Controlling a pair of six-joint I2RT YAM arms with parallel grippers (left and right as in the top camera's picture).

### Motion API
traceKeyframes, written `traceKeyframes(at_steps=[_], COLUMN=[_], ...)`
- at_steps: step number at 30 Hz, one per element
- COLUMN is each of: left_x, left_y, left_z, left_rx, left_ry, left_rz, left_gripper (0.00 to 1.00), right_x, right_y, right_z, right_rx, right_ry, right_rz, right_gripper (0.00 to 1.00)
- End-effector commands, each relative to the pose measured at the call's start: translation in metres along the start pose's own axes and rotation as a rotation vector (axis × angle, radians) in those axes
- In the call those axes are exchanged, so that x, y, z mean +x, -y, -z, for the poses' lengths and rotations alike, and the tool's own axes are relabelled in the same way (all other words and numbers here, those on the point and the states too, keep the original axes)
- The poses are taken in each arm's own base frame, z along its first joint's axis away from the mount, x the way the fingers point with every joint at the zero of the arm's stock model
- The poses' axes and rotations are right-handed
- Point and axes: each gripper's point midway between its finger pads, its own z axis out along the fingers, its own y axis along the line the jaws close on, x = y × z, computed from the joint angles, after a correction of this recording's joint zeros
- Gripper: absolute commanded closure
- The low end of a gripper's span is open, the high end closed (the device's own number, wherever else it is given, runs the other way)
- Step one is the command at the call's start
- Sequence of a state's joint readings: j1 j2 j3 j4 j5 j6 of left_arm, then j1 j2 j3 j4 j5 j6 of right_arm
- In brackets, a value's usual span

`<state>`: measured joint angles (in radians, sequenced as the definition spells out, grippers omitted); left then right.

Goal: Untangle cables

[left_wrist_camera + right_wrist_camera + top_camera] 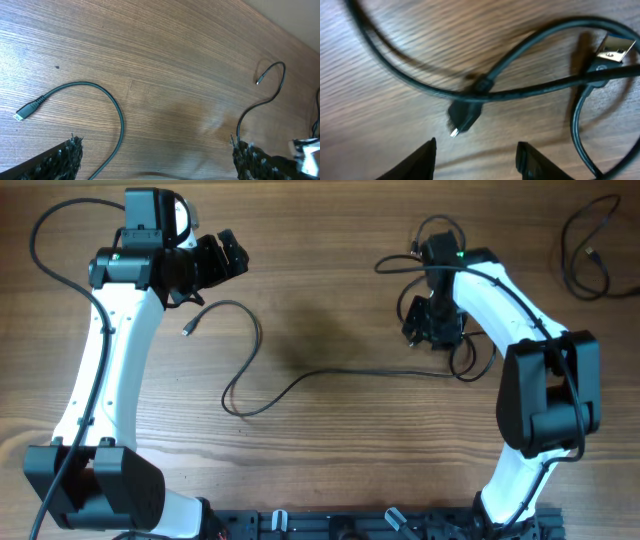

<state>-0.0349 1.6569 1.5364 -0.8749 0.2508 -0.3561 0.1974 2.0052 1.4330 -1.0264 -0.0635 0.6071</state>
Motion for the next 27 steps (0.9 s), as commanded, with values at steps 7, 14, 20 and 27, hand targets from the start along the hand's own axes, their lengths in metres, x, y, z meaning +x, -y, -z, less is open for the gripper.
traceKeyframes(at_steps=[7, 14, 20, 27], left_x=[0.000, 0.000, 0.000, 0.000], left_y=[-0.002, -0.002, -0.002, -0.002], left_z=[-0.004, -0.004, -0.004, -0.004], left_rx=[-0.014, -0.014, -0.014, -0.014], left_ry=[-0.001, -0.001, -0.001, -0.001], left_rz=[-0.013, -0.013, -0.013, -0.013], left_gripper=[0.02, 0.02, 0.02, 0.02], right_x=[-0.021, -0.030, -0.034, -0.038], right_y=[-0.008, -0.014, 0.013, 0.021], right_z=[-0.011, -0.009, -0.009, -0.009], right_rx=[-0.029, -0.056, 0.087, 0.069], right_ry=[0.107, 0.143, 0.187, 0.172], right_rz=[-0.068, -0.064, -0.076, -0.127], right_gripper=[0.48, 0.48, 0.46, 0.45])
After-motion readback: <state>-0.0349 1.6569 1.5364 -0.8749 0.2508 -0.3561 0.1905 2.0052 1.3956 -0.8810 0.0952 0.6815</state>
